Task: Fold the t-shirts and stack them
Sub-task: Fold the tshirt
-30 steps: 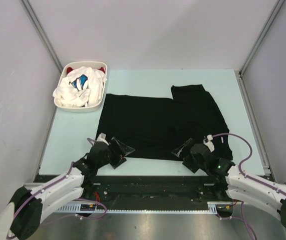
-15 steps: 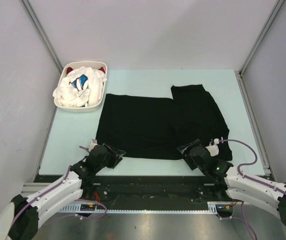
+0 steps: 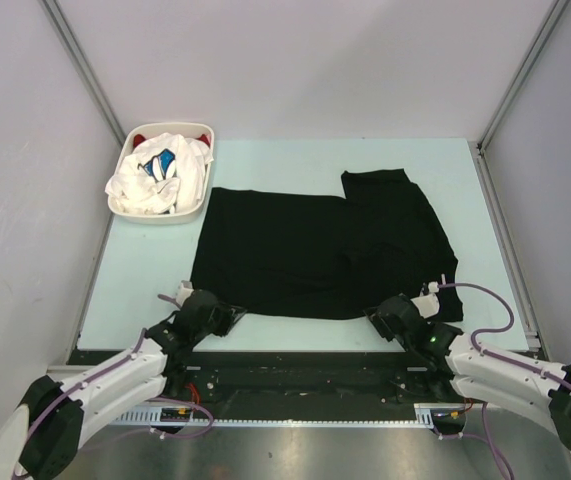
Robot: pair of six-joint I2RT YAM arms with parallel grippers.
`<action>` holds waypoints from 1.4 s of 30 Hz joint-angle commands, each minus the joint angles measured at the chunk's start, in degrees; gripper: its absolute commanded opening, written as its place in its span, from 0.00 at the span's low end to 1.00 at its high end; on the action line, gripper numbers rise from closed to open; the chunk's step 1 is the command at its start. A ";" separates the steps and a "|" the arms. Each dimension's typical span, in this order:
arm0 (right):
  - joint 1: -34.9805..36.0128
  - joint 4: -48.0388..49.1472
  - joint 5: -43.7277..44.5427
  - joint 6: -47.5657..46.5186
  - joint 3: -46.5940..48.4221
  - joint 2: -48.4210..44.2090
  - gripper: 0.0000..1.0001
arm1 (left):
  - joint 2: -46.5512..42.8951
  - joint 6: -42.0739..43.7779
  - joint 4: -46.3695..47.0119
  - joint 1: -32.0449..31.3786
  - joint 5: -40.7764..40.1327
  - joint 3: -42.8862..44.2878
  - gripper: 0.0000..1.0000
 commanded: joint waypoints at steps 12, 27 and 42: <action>0.66 -12.26 -1.35 -1.69 0.71 -0.16 0.00 | -9.55 -0.30 -13.61 -0.79 -2.98 -3.72 0.00; 7.69 -22.89 -1.00 4.46 1.77 -2.89 0.00 | -19.84 -6.10 -25.83 -9.84 -3.41 -5.75 0.01; 10.68 -23.77 0.15 7.01 2.29 -2.36 0.00 | -17.82 -15.59 -28.12 -23.90 -5.09 -5.57 0.00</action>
